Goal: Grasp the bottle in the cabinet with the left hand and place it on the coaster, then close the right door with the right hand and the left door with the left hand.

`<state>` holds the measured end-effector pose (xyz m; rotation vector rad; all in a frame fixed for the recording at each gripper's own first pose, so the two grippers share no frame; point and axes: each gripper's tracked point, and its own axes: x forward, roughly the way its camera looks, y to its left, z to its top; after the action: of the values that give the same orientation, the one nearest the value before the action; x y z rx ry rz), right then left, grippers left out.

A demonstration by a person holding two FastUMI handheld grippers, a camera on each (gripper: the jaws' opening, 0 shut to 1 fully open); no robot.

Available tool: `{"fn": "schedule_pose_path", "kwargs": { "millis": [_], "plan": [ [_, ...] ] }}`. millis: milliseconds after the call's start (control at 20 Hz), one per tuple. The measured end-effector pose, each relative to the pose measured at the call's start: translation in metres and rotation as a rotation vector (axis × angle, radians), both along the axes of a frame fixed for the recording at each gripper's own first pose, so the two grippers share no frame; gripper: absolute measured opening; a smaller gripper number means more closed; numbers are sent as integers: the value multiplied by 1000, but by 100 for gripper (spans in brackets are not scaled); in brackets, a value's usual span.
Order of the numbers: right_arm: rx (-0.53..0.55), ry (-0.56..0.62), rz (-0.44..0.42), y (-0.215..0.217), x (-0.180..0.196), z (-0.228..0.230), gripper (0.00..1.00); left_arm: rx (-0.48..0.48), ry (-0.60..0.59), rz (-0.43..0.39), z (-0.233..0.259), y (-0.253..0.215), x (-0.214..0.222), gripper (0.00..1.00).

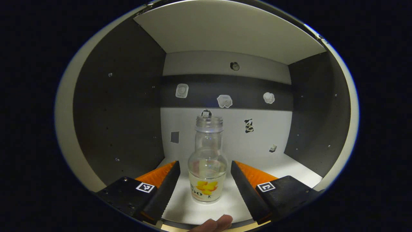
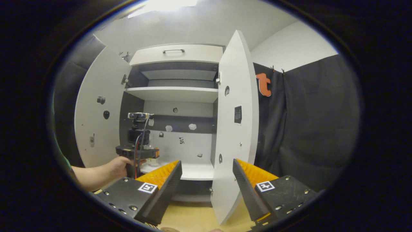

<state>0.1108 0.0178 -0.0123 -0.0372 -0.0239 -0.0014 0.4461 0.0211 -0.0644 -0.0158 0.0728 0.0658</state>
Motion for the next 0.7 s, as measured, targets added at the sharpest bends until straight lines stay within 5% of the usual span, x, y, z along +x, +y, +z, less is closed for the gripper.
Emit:
{"fn": "schedule_pose_path", "kwargs": {
  "millis": [200,300,700],
  "plan": [
    [-8,26,-6,0,0,-8,96,-19,28,-12,-17,3,22,100],
    [-16,35,-6,2,-5,-14,96,-32,21,-29,-15,6,19,79],
    [5,27,21,15,-36,-14,96,-88,29,-41,-2,7,-47,79]
  ]
}}
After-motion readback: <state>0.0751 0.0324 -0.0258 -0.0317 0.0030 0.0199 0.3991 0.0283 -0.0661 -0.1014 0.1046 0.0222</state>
